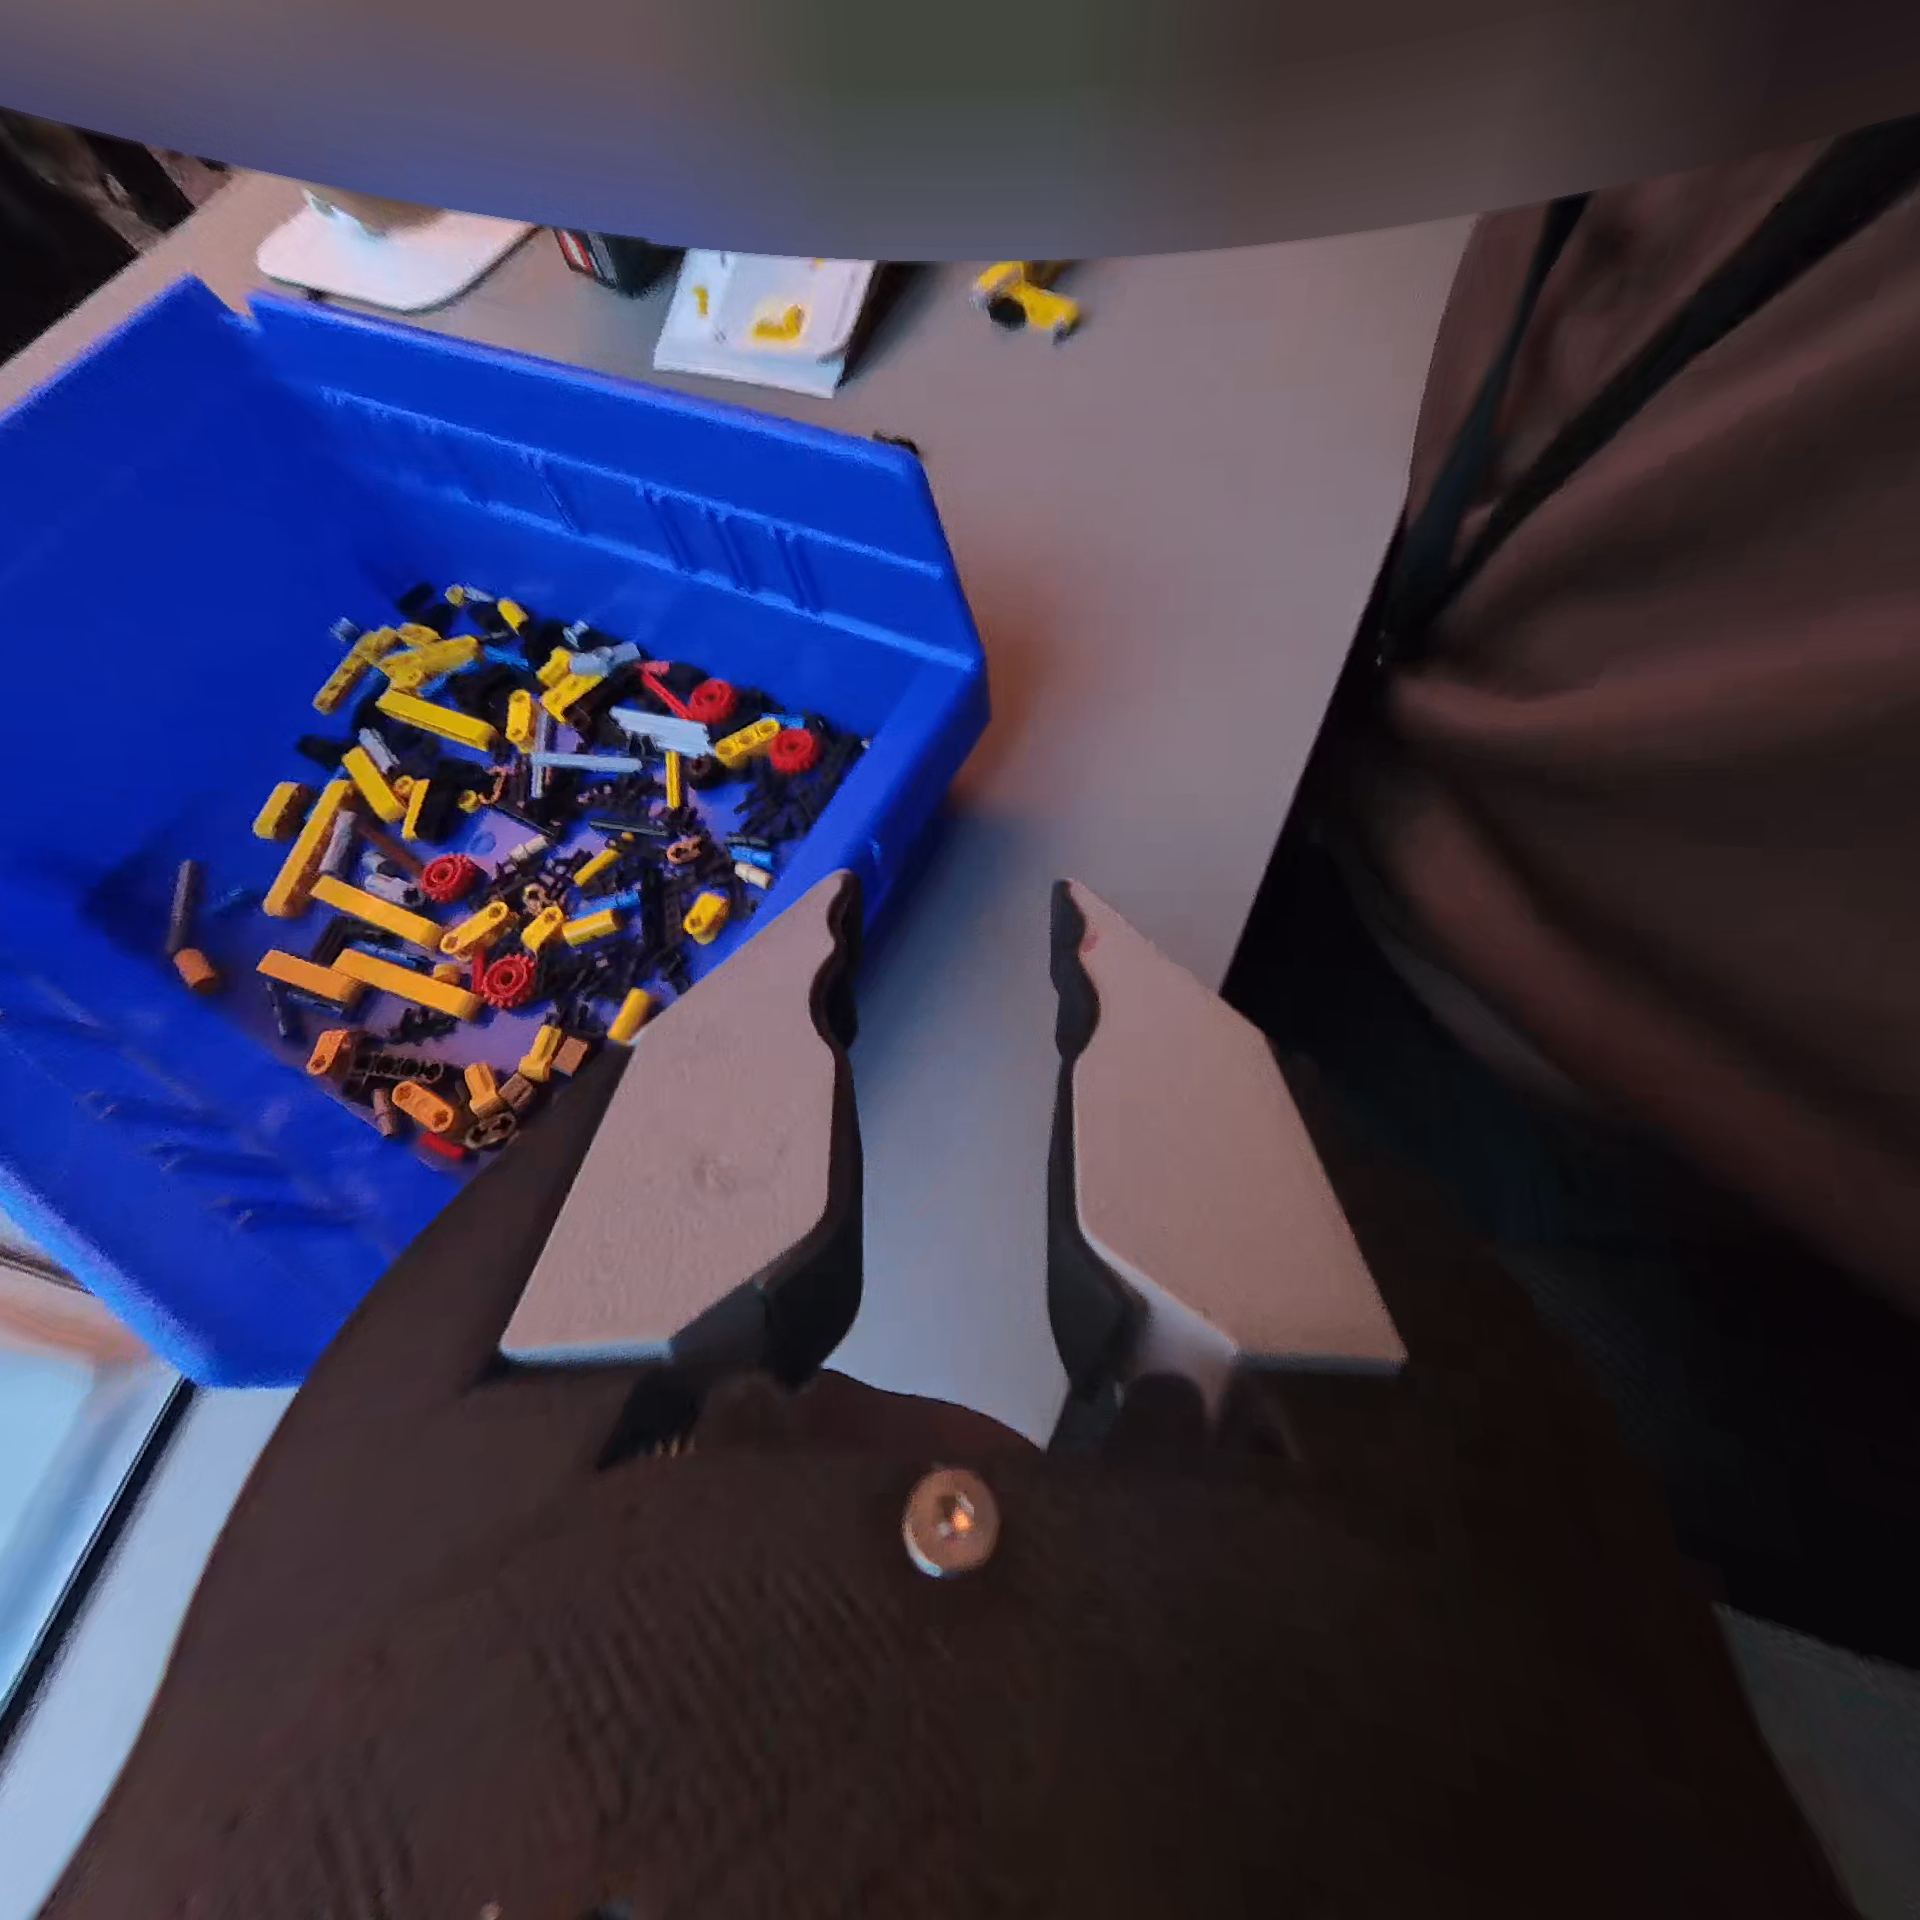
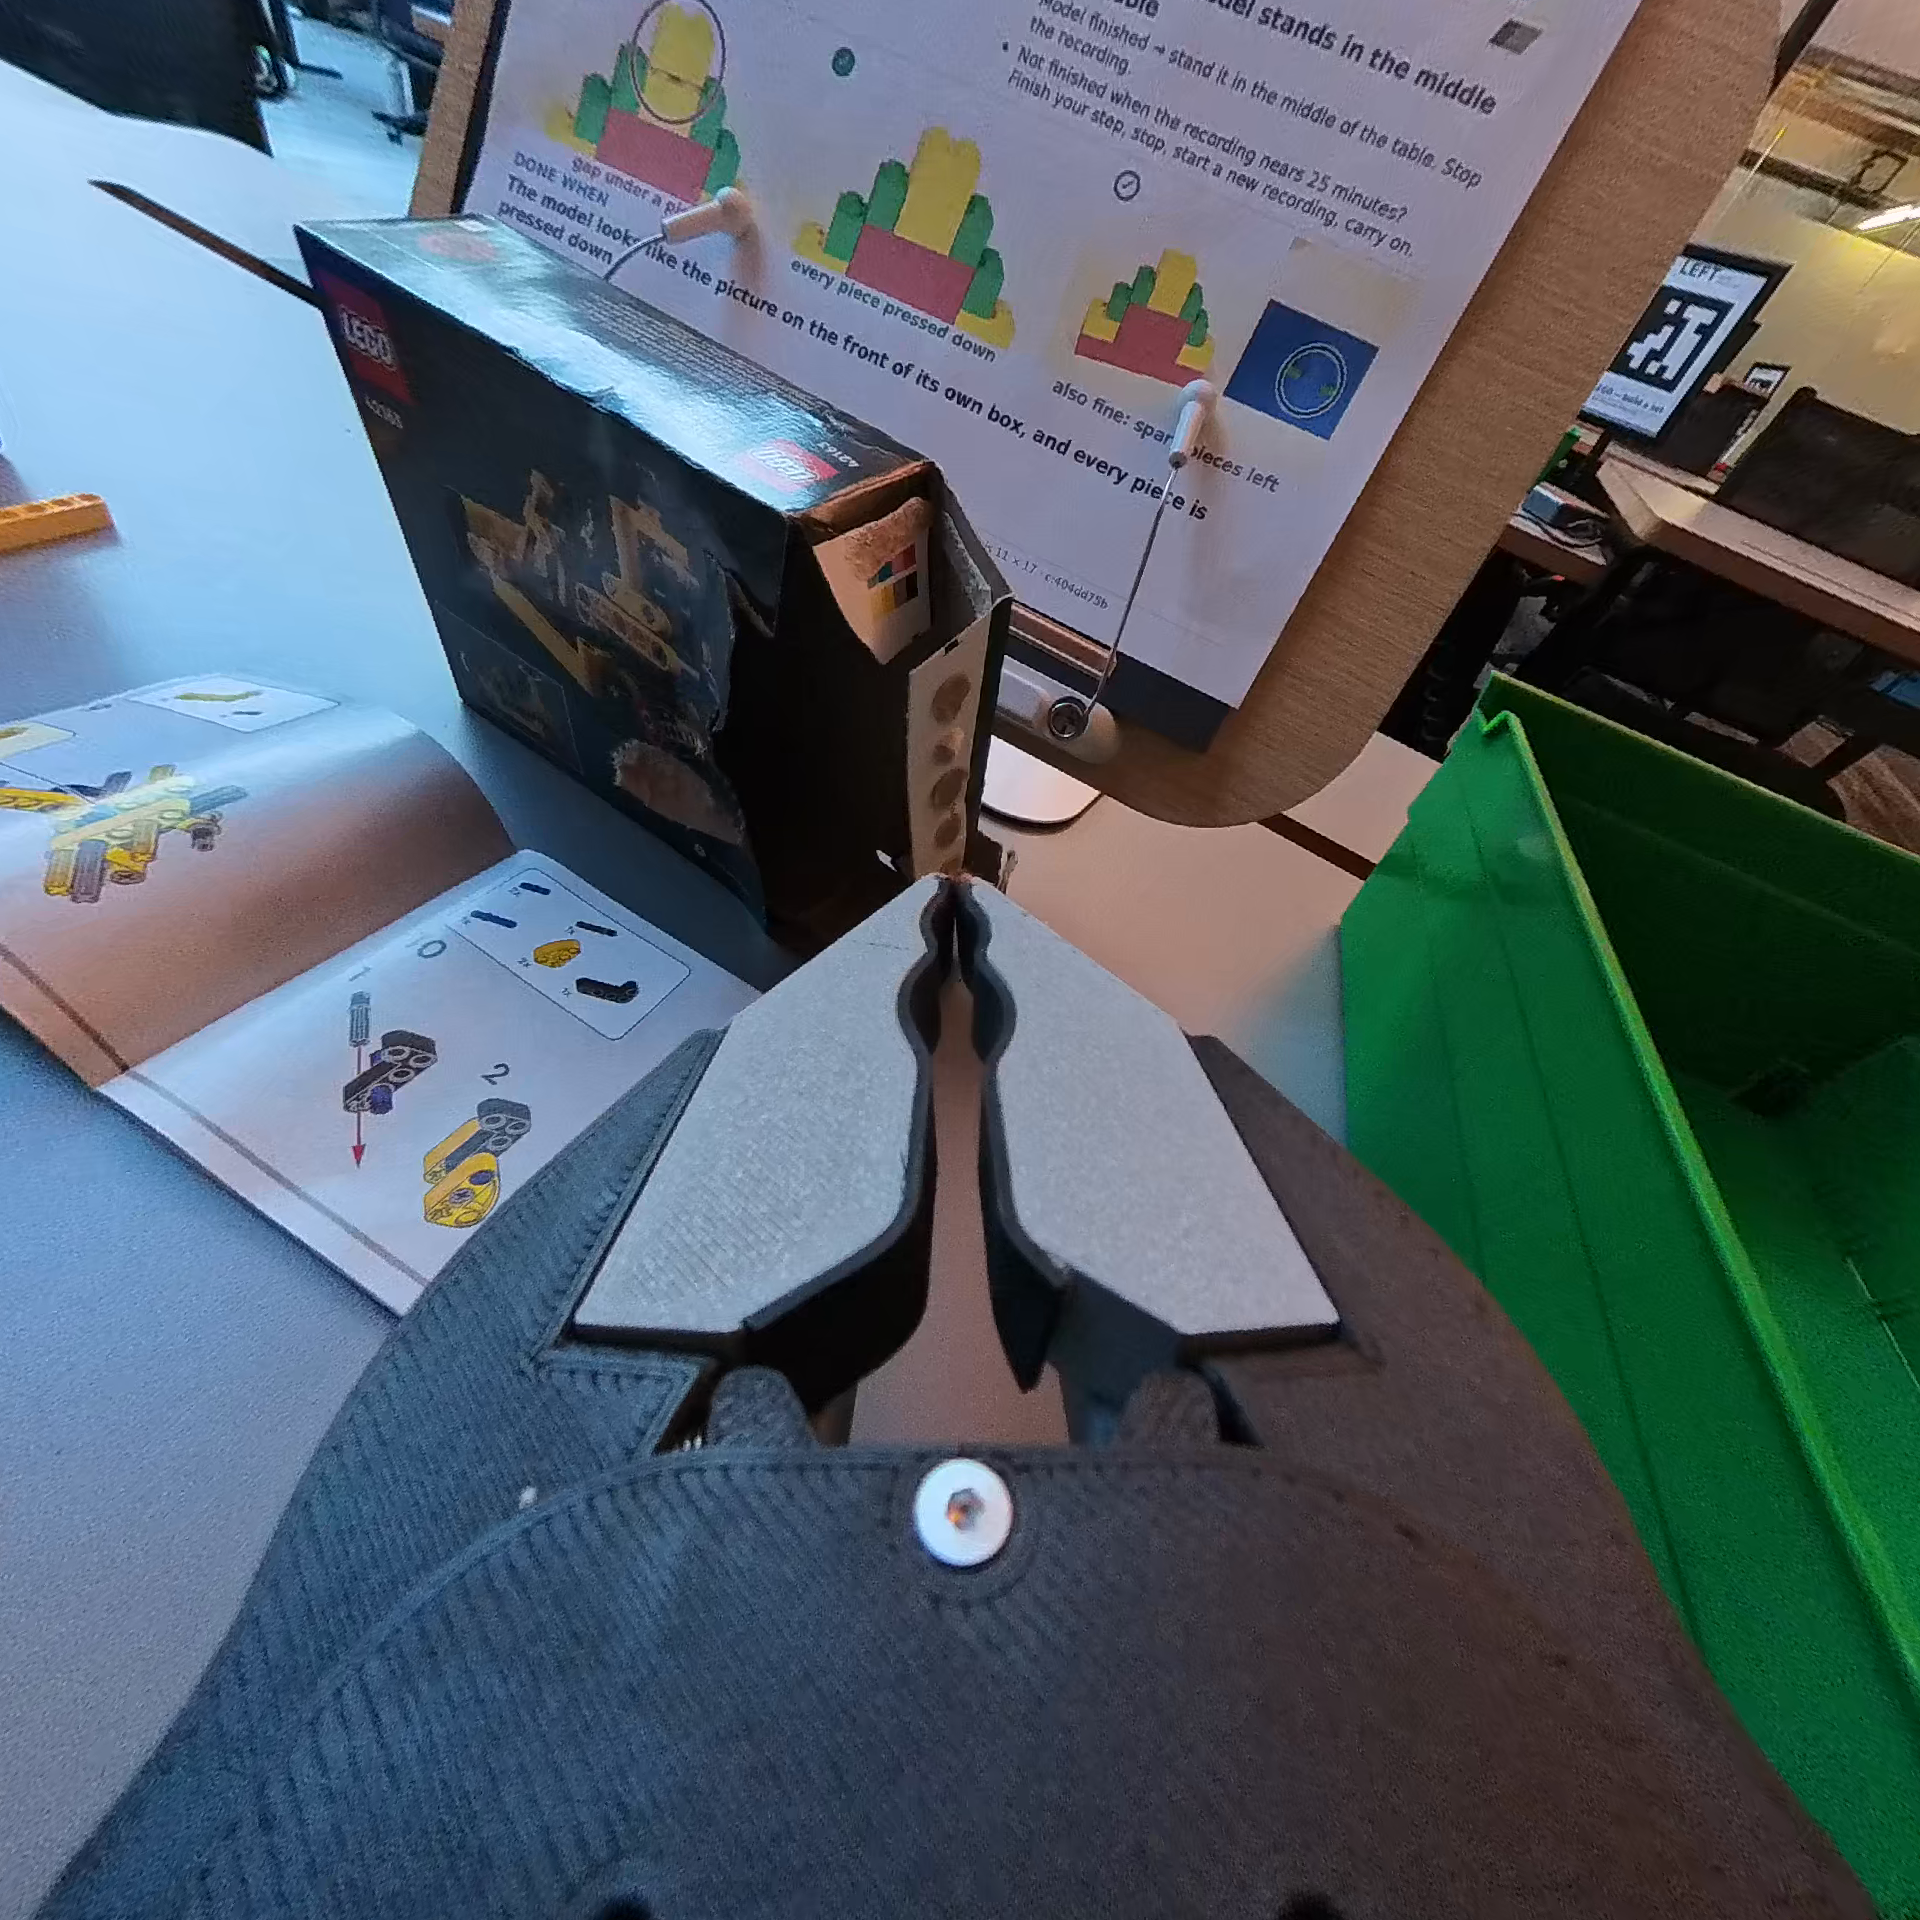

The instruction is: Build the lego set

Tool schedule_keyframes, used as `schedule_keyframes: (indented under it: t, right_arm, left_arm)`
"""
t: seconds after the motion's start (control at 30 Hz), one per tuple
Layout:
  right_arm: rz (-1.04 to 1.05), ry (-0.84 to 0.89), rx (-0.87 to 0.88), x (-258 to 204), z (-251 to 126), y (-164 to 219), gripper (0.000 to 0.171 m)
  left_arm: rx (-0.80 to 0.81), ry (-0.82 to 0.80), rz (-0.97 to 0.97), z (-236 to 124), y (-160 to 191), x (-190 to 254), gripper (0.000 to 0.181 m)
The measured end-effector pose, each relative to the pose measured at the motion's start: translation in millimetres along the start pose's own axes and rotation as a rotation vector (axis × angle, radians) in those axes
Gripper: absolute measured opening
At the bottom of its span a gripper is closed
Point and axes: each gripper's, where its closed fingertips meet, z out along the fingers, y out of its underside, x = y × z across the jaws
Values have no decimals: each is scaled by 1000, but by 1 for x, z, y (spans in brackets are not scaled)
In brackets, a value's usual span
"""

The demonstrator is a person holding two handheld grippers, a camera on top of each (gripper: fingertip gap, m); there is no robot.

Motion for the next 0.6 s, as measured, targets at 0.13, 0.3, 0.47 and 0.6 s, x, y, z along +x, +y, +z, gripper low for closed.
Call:
schedule_keyframes:
  t: [0.13, 0.3, 0.47, 0.6]
  right_arm:
    - [-3, 7, -3, 1, 2, 0, 0]
    - [-9, 13, -4, 2, 2, 0, 0]
    - [-17, 18, -6, 2, 3, 0, 0]
    - [-20, 20, -5, 2, 2, 0, 0]
  left_arm:
    - [72, -48, -65, 4, -3, -19, 35]
    - [92, -31, -70, 10, -3, -24, 37]
    - [75, -16, -70, 14, 2, -22, 37]
    - [50, -23, -67, 18, 7, -21, 37]
